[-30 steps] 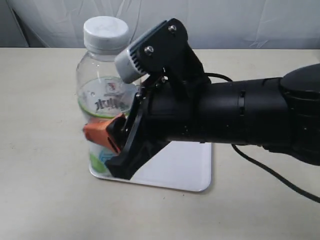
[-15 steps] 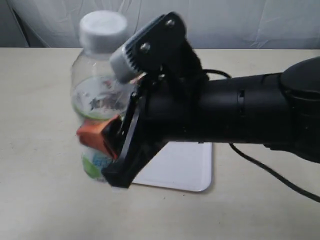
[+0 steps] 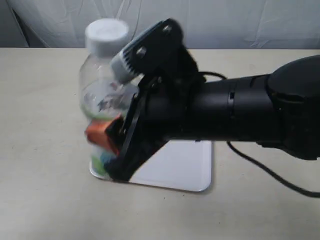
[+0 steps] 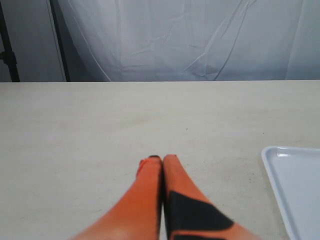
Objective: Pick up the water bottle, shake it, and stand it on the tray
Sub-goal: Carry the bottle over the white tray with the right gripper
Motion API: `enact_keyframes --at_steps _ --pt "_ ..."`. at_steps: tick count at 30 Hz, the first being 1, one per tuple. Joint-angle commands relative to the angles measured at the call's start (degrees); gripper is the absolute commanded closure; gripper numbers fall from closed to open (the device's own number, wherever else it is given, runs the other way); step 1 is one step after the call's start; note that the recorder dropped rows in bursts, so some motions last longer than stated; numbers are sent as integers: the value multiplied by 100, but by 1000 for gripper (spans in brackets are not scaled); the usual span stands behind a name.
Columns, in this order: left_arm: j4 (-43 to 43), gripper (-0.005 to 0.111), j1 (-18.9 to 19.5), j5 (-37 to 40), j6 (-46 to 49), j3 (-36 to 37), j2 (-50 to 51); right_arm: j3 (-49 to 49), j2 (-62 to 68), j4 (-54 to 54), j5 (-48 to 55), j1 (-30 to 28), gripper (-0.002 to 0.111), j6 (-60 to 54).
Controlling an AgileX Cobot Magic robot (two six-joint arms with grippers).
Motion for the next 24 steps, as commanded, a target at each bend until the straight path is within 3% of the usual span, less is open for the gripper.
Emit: enact_keyframes --at_steps 1,4,6,9,12,14,17,22,24 --pt "0 106 3 -6 -1 14 -24 151 46 -186 -1712 -45 109 115" --pt "0 106 3 -6 -1 14 -24 177 121 881 -3835 -45 109 149" --pt "0 106 3 -6 -1 14 -24 176 132 1037 -3981 -45 109 149" --pt "0 106 3 -6 -1 14 -24 176 132 844 -2534 -45 109 134" --pt "0 106 3 -6 -1 14 -24 112 141 -291 -535 -45 109 134" --pt "0 106 3 -6 -1 14 -24 67 141 -448 -229 -45 109 134" --pt "0 106 3 -6 -1 14 -24 81 141 -392 -1113 -45 109 184" --pt "0 106 3 -6 -1 14 -24 94 141 513 -3657 -45 109 276" --pt "0 106 3 -6 -1 14 -24 94 141 562 -3978 -45 109 305"
